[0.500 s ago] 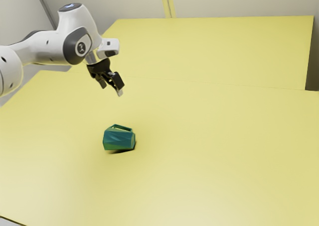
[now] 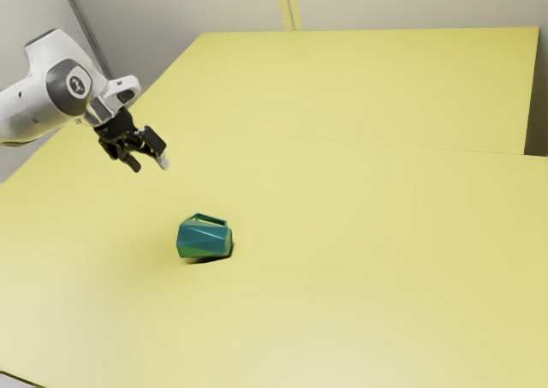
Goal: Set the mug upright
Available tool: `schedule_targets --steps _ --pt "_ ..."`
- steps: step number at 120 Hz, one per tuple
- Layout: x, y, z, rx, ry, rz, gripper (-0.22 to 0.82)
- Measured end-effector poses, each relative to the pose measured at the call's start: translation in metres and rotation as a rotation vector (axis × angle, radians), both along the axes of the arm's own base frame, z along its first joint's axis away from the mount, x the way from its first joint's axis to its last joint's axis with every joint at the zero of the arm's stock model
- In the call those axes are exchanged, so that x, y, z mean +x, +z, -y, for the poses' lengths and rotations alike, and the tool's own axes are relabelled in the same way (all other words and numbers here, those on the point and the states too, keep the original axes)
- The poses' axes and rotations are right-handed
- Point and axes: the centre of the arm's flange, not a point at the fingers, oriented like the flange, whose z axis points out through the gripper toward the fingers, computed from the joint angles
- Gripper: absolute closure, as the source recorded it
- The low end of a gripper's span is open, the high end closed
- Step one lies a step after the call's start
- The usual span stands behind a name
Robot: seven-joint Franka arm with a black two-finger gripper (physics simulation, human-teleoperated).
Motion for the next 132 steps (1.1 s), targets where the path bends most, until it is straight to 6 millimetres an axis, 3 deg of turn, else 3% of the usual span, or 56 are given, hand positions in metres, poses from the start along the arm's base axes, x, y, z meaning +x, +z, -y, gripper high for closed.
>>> schedule_targets --steps 12,36,67,106,132 --pt "-0.001 -0.019 -0.012 -0.060 0.028 -0.018 0.00" --pt "0.006 -0.052 0.023 -0.135 -0.034 -0.056 0.00" --pt "0.008 -0.103 0.013 -0.219 -0.010 -0.106 0.00" --pt "-0.002 -0.145 0.000 -0.330 0.030 -0.134 0.00" --pt "-0.002 -0.160 -0.002 -0.380 0.032 -0.132 0.03"
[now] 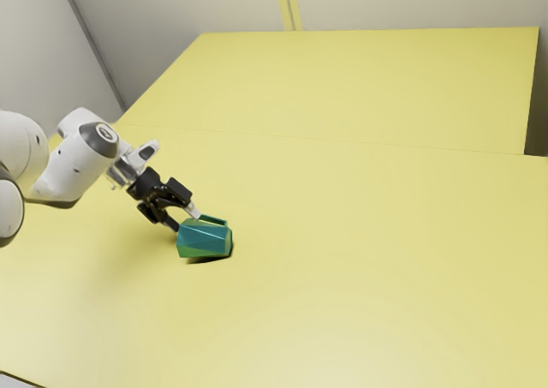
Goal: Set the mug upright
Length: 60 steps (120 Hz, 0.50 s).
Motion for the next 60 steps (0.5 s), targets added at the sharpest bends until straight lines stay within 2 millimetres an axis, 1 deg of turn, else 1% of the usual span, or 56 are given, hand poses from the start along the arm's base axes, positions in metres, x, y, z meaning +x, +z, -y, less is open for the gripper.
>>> schedule_targets --steps 27,48,60 --pt "0.000 -0.010 0.004 -0.051 -0.005 0.011 0.17" --pt "-0.001 -0.013 0.009 -0.084 -0.013 0.017 0.24" --pt "-0.003 -0.016 0.011 -0.100 -0.015 0.019 0.33"
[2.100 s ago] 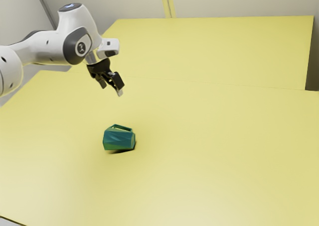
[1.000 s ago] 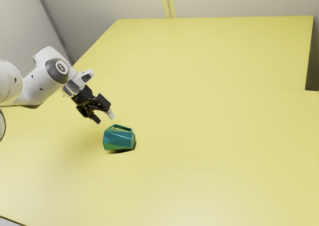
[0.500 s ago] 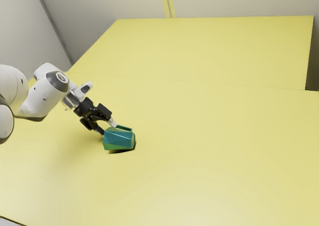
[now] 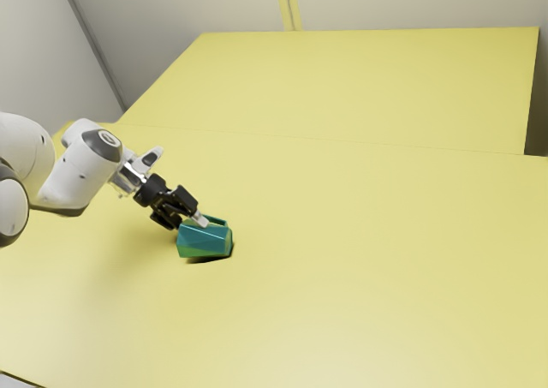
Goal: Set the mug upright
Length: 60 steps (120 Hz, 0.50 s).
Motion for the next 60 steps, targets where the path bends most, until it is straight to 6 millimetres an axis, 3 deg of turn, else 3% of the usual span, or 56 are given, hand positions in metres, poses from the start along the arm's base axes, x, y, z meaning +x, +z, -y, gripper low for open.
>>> schedule_targets --steps 12,32,60 --pt "-0.005 -0.006 0.002 -0.021 0.007 -0.003 0.44" --pt "-0.007 -0.008 0.004 -0.038 0.007 0.005 0.52" --pt "-0.003 0.005 0.021 -0.058 -0.021 0.039 0.63"
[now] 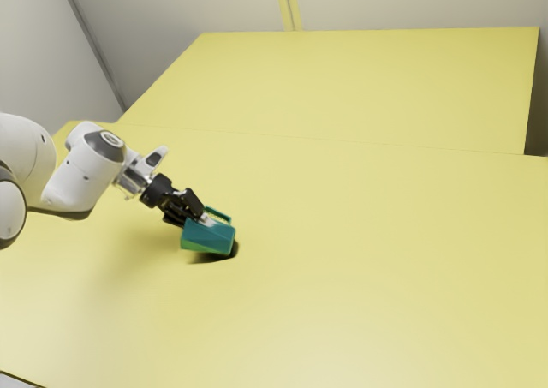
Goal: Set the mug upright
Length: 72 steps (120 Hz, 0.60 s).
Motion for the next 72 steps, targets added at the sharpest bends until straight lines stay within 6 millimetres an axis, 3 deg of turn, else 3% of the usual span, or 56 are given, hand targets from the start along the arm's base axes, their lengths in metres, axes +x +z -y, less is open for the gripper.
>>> schedule_targets --steps 38,60,72 --pt "0.005 0.017 0.026 -0.021 -0.047 0.038 0.76" --pt "0.005 0.027 0.028 -0.015 -0.060 0.054 0.76" --pt "0.005 0.042 0.026 0.016 -0.078 0.078 0.77"
